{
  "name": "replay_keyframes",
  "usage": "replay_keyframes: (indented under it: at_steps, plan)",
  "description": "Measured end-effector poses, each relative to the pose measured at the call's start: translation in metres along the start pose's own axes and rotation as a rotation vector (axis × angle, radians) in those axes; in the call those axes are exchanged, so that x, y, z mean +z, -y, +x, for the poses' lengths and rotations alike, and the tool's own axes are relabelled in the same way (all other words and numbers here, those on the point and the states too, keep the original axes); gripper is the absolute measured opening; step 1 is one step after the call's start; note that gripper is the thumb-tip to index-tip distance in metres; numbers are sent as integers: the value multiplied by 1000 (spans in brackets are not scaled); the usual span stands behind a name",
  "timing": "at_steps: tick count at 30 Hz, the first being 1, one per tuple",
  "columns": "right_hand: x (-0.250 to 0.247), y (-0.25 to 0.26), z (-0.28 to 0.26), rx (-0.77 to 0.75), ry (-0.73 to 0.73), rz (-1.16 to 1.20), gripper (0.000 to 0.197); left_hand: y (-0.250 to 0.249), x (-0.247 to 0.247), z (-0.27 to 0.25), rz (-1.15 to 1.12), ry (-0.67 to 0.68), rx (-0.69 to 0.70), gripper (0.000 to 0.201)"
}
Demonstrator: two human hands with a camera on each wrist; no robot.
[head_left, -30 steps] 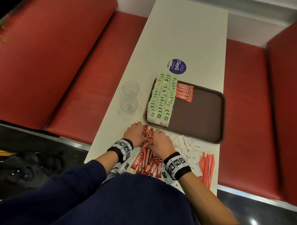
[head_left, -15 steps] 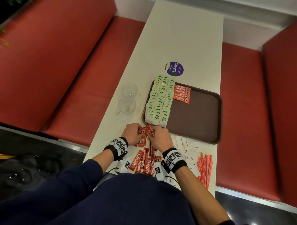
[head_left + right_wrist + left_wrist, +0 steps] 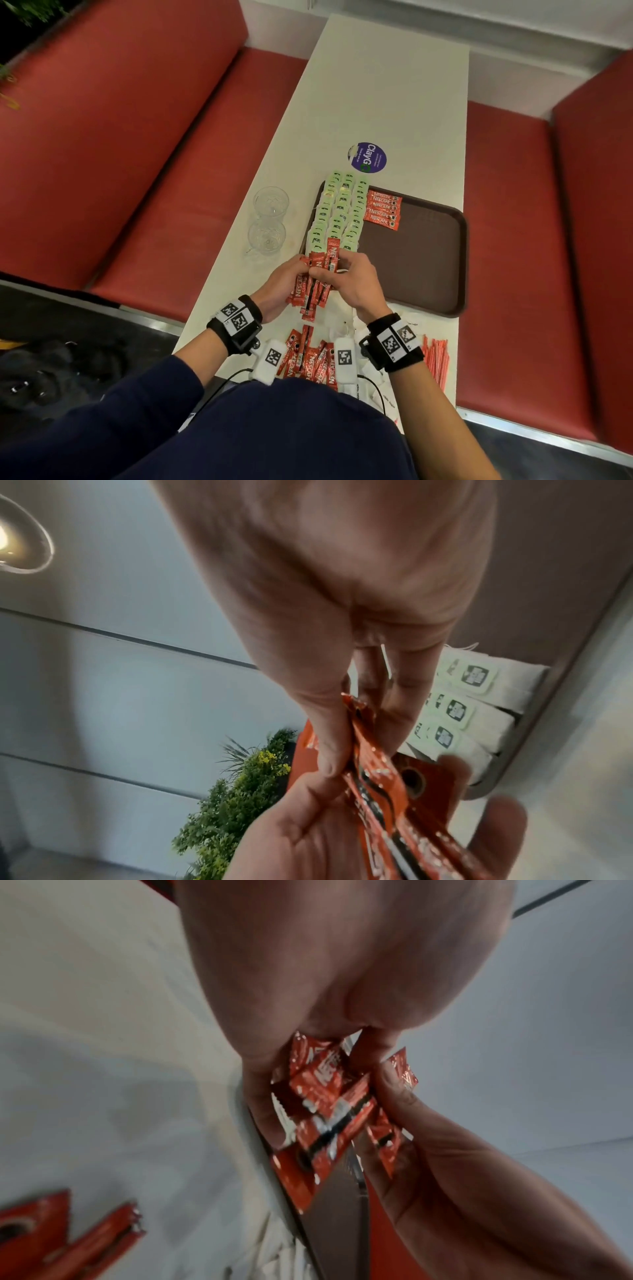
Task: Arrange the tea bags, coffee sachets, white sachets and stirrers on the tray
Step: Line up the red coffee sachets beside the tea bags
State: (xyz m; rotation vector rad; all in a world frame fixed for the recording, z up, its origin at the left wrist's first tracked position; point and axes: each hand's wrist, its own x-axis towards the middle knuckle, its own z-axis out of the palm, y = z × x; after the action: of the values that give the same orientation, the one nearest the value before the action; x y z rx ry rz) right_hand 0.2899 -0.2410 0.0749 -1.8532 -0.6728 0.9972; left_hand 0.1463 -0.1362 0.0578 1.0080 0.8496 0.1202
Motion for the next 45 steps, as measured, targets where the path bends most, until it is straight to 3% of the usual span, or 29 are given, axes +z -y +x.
replay_keyframes:
  at_steps: [2,6,16,21,26,31,33,36,42,45]
  plan:
    - [-1,4,0,-11,-58,-5,29,-3,8,0,-113,70,-7,43]
    - [-2,2,0,-60,-120,-118,20,-3,18,1,-102,152,-17,62]
    - [-21,3,7,37,-159,-81,57,-5,23,11,136,136,100,49]
    - [-41,2,10,-39,-158,-165,31,-12,22,15,200,154,87,46]
    - [-48,1,9,-89,-93,-256,45,-24,26,16,250,190,116,27]
    - [-62,8,6,-143,-202,-103,43,-31,32,22,160,156,141,20]
    - [-63,11,2,-189,-169,-47,42,-33,32,23,158,150,150,9]
    - [-64,14,-2,-277,-86,-172,42,-38,38,23,92,147,135,15]
    - [-60,8,-1,-218,33,-318,68,-50,46,19,66,181,145,17]
    - [-60,15,-4,-218,67,-373,66,-49,44,21,132,130,192,12]
